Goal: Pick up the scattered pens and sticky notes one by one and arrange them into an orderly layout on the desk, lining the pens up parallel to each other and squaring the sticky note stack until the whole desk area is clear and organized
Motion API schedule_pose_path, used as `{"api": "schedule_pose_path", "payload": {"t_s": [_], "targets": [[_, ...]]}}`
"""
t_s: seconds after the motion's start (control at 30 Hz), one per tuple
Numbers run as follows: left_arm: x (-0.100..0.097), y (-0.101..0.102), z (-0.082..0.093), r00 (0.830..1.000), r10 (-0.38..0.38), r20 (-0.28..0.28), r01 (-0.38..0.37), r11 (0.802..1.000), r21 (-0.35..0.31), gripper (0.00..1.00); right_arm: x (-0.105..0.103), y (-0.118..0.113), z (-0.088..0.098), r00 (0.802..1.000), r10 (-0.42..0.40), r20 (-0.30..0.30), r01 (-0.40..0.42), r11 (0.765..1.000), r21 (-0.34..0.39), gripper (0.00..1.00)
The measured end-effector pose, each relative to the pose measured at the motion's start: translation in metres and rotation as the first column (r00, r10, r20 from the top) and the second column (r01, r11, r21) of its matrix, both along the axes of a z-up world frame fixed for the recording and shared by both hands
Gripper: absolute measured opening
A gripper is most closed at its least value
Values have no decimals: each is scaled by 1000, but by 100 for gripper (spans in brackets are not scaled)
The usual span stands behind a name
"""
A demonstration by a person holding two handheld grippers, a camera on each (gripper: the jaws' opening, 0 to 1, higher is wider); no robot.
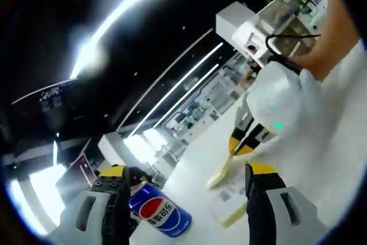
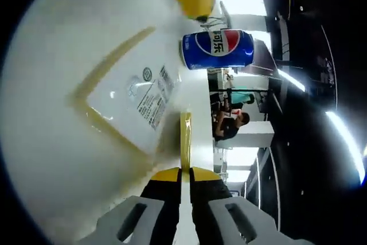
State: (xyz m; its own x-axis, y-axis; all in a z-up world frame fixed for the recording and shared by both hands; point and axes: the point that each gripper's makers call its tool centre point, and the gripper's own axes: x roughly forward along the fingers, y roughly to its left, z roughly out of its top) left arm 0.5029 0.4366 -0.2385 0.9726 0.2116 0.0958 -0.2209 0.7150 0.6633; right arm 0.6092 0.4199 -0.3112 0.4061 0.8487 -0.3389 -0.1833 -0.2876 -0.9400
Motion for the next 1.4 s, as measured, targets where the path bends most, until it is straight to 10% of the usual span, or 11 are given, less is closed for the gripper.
{"api": "schedule_pose_path", "payload": {"t_s": [0.63, 0.87, 1.4], "targets": [[19, -21, -48, 968, -107, -225, 118, 993, 33, 61, -82, -35, 7, 989, 142, 43, -141, 990, -23, 3], [17, -19, -50, 969, -96, -230, 104, 994, 25, 61, -72, -41, -2, 991, 65, -117, -61, 997, 35, 6], [13, -18, -50, 970, -82, -228, 91, 995, 31, 61, -43, -27, -26, 986, -116, -124, 123, 991, 53, 14]]}}
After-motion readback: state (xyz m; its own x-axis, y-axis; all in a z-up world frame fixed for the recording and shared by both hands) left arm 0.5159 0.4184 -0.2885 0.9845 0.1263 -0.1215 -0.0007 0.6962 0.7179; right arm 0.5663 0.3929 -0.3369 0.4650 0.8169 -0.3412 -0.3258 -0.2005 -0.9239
